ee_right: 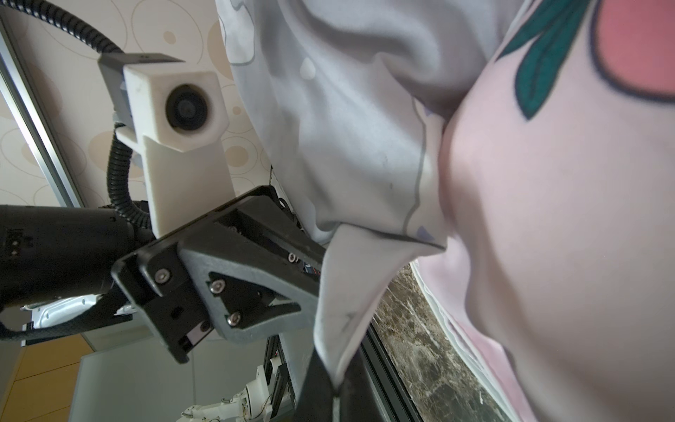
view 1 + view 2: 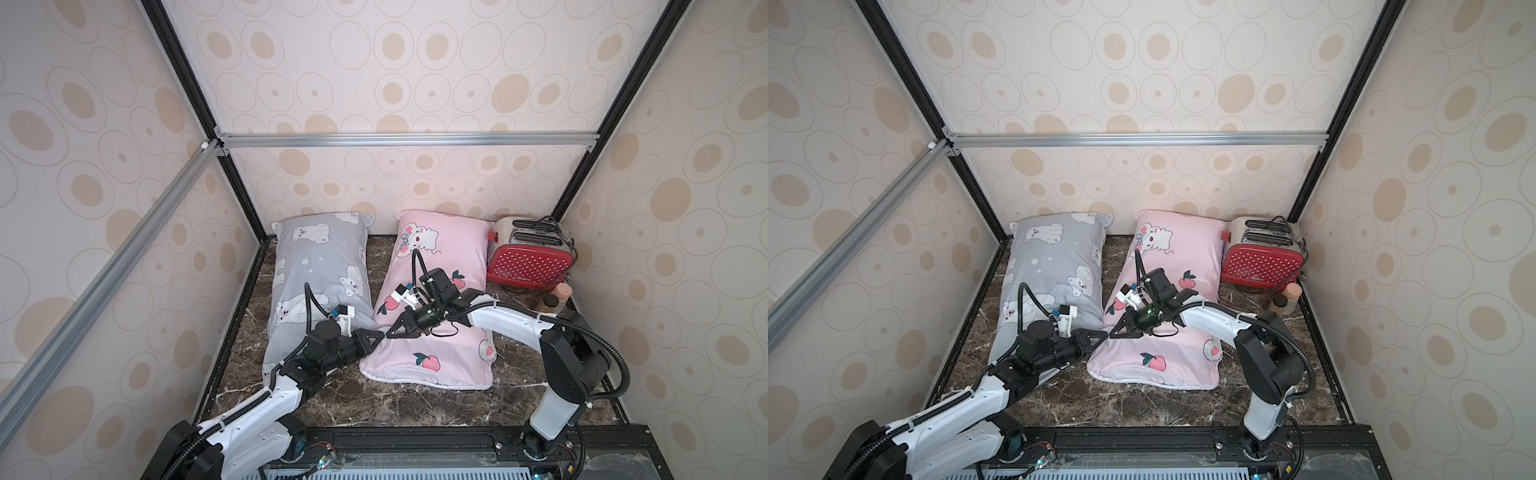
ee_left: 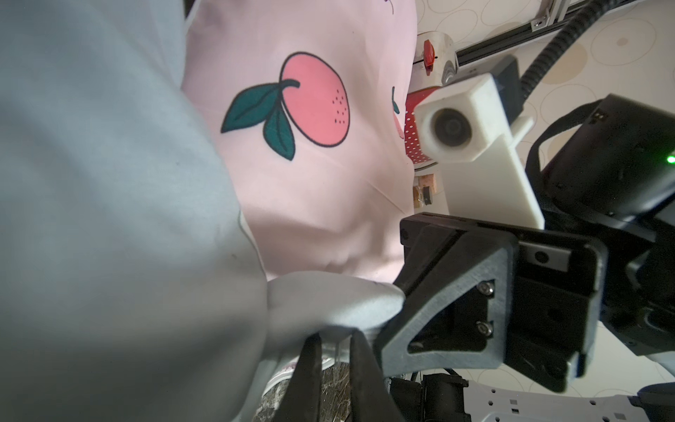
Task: Zip up pillowcases
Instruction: Zip the zipper on the pillowcase.
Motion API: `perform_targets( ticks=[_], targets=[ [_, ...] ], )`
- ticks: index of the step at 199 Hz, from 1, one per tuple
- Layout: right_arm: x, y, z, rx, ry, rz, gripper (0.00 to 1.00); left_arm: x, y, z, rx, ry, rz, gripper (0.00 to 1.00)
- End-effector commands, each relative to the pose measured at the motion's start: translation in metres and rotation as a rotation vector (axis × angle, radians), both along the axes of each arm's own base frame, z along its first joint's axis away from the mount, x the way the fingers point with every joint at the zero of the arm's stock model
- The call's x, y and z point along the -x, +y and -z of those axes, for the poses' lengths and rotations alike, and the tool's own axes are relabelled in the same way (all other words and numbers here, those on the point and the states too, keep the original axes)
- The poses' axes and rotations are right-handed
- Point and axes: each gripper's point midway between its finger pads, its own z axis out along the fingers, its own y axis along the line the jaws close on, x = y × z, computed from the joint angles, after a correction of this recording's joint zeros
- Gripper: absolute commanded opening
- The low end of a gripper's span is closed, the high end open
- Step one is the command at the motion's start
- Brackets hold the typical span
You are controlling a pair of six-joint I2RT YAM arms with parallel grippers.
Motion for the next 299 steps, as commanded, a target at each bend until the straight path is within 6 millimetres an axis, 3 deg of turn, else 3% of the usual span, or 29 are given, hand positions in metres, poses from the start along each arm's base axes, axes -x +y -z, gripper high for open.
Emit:
perform_targets(
  ticks=[1, 49, 108, 167, 197, 235, 275, 299],
  targets=[
    [-0.003, -0.004, 0.006, 0.008, 0.0, 0.005, 0.0, -0.007, -0.002, -0.013, -0.007, -0.029, 0.006, 0.13],
    [0.002, -0.007, 0.009, 0.02, 0.004, 0.003, 0.0, -0.007, 0.001, -0.004, -0.061, -0.005, 0.003, 0.0],
    [0.015, -0.016, 0.023, 0.093, 0.005, 0.004, 0.0, 0.004, 0.011, 0.017, -0.157, 0.056, 0.013, 0.0],
    [0.017, -0.023, 0.022, 0.123, 0.004, 0.04, 0.0, 0.026, 0.024, 0.046, -0.27, 0.136, 0.019, 0.0],
    [0.02, -0.022, 0.011, 0.101, 0.016, 0.063, 0.0, 0.041, 0.03, 0.059, -0.367, 0.171, 0.027, 0.0],
    [0.026, -0.029, 0.008, 0.114, 0.031, 0.08, 0.0, 0.049, 0.056, 0.067, -0.459, 0.197, -0.048, 0.0],
    [0.025, -0.032, 0.008, 0.135, 0.021, 0.095, 0.0, 0.062, 0.106, 0.07, -0.655, 0.249, -0.168, 0.0],
    [0.021, -0.031, -0.003, 0.134, -0.01, 0.097, 0.0, 0.075, 0.136, 0.078, -0.761, 0.311, -0.232, 0.0]
  ],
)
